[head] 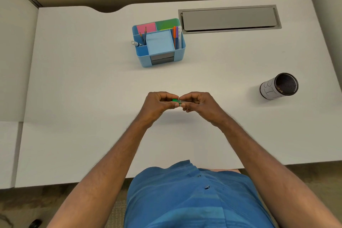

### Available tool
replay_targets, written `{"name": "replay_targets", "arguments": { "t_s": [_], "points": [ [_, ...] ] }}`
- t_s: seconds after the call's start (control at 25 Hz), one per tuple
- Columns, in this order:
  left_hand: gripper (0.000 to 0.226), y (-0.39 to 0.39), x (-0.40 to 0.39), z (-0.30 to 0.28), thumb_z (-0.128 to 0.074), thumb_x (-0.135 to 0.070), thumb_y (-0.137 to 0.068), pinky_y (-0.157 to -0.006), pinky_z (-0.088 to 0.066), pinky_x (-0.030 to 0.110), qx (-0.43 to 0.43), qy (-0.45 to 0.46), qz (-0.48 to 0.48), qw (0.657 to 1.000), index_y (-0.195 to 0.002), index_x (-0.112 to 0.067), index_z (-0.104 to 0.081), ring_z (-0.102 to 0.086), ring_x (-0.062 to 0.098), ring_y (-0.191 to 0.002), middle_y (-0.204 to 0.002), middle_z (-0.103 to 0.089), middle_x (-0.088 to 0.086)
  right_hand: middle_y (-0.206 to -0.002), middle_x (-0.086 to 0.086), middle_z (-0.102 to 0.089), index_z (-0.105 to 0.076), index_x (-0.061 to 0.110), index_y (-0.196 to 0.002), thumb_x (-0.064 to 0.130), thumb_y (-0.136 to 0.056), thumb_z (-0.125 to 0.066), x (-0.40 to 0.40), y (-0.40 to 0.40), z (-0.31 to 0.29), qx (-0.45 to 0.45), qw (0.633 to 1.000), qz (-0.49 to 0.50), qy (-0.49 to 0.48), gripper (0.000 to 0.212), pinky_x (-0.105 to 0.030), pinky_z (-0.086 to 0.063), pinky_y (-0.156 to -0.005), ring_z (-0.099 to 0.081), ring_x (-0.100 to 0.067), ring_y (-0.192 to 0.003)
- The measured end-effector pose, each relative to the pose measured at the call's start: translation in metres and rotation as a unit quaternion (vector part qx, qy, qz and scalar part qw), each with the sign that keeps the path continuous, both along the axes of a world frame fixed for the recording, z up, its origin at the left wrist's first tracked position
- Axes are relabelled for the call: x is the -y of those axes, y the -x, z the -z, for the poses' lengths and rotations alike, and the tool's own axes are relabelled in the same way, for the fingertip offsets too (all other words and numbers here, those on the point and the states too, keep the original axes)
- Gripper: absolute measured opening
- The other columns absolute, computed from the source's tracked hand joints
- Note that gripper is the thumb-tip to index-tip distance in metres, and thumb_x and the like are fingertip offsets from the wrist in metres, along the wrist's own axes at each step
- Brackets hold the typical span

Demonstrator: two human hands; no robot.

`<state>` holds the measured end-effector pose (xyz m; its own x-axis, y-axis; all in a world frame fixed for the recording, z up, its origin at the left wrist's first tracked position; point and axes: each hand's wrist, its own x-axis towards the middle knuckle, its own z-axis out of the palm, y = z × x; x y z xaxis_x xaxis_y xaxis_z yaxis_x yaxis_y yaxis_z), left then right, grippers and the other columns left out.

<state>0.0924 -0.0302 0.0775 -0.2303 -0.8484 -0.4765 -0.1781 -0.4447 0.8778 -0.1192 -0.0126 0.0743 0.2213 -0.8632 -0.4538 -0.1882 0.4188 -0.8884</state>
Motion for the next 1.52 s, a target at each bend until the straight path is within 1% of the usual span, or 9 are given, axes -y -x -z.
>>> {"name": "replay_targets", "arguments": {
  "t_s": [0.24,0.36,0.44,0.56,0.68,0.88,1.08,1.24,1.52],
  "points": [
    [0.023,-0.012,0.016,0.002,-0.085,-0.009,-0.08,-0.073,-0.058,0.013,0.014,0.022,0.006,1.0,-0.096,-0.023,-0.08,-0.076,0.006,-0.085,-0.086,-0.081,-0.009,-0.107,-0.007,-0.077,-0.074,0.011,-0.114,0.01,-0.09,-0.077,0.02,-0.015,0.001,-0.028,0.999,-0.014,0.013,0.024,-0.033,-0.06,-0.086,-0.073,-0.016,-0.093],
    [0.029,-0.018,0.034,0.002,-0.086,-0.009,-0.079,-0.085,-0.062,0.025,0.039,0.045,-0.015,0.998,-0.102,-0.022,-0.074,-0.077,0.014,-0.094,-0.1,-0.079,-0.001,-0.109,0.007,-0.075,-0.069,0.023,-0.114,0.022,-0.091,-0.076,0.041,-0.028,-0.007,-0.15,0.979,-0.091,0.106,0.024,-0.025,-0.055,-0.09,-0.069,-0.005,-0.103],
    [0.034,-0.022,0.048,-0.001,-0.087,-0.012,-0.079,-0.088,-0.062,0.032,0.07,0.058,-0.041,0.995,-0.105,-0.022,-0.068,-0.076,0.02,-0.099,-0.109,-0.075,0.005,-0.11,0.008,-0.073,-0.062,0.026,-0.115,0.027,-0.092,-0.075,0.059,-0.04,-0.012,-0.225,0.952,-0.136,0.158,0.027,-0.028,-0.053,-0.086,-0.066,-0.008,-0.104],
    [0.032,-0.027,0.07,-0.003,-0.085,-0.021,-0.082,-0.084,-0.063,0.027,0.074,0.086,-0.123,0.986,-0.104,-0.027,-0.064,-0.075,0.015,-0.095,-0.107,-0.073,-0.003,-0.114,0.004,-0.072,-0.05,0.027,-0.126,0.025,-0.093,-0.074,0.088,-0.061,-0.018,-0.252,0.942,-0.117,0.187,0.041,-0.031,-0.057,-0.083,-0.064,-0.012,-0.101],
    [0.021,-0.036,0.096,0.0,-0.075,-0.029,-0.092,-0.084,-0.065,0.028,0.059,0.075,-0.258,0.961,-0.109,-0.025,-0.063,-0.076,0.016,-0.094,-0.105,-0.07,-0.005,-0.121,0.002,-0.066,-0.037,0.031,-0.142,0.02,-0.094,-0.072,0.123,-0.079,-0.023,-0.228,0.944,-0.072,0.228,0.06,-0.027,-0.058,-0.083,-0.065,-0.013,-0.099],
    [0.03,-0.049,0.138,0.023,-0.069,-0.027,-0.097,-0.074,-0.059,0.022,0.116,0.016,-0.343,0.932,-0.125,-0.021,-0.059,-0.069,0.022,-0.107,-0.127,-0.065,0.006,-0.137,-0.006,-0.057,-0.05,0.022,-0.139,0.009,-0.096,-0.069,0.177,-0.106,-0.02,-0.198,0.938,-0.016,0.284,0.049,-0.031,-0.061,-0.092,-0.064,-0.017,-0.112],
    [0.036,-0.046,0.16,0.038,-0.07,-0.019,-0.097,-0.094,-0.062,0.039,0.115,-0.001,-0.333,0.936,-0.132,-0.017,-0.064,-0.067,0.026,-0.113,-0.132,-0.066,0.01,-0.134,-0.01,-0.058,-0.055,0.012,-0.133,0.001,-0.096,-0.066,0.198,-0.129,-0.003,-0.189,0.937,-0.023,0.294,0.04,-0.039,-0.059,-0.097,-0.063,-0.025,-0.115],
    [0.037,-0.046,0.167,0.042,-0.069,-0.015,-0.097,-0.097,-0.061,0.04,0.091,-0.002,-0.344,0.935,-0.134,-0.014,-0.066,-0.068,0.024,-0.114,-0.133,-0.068,0.009,-0.127,-0.012,-0.06,-0.059,0.01,-0.126,0.002,-0.094,-0.067,0.205,-0.134,0.012,-0.24,0.92,-0.072,0.302,0.034,-0.039,-0.057,-0.094,-0.061,-0.025,-0.113],
    [0.041,-0.047,0.169,0.046,-0.068,-0.02,-0.097,-0.102,-0.059,0.047,0.073,0.003,-0.336,0.939,-0.137,-0.012,-0.065,-0.066,0.028,-0.123,-0.137,-0.067,0.009,-0.119,-0.009,-0.069,-0.065,0.011,-0.123,0.018,-0.097,-0.065,0.209,-0.137,0.018,-0.359,0.87,-0.151,0.302,0.028,-0.042,-0.053,-0.09,-0.055,-0.026,-0.112]
  ]
}}
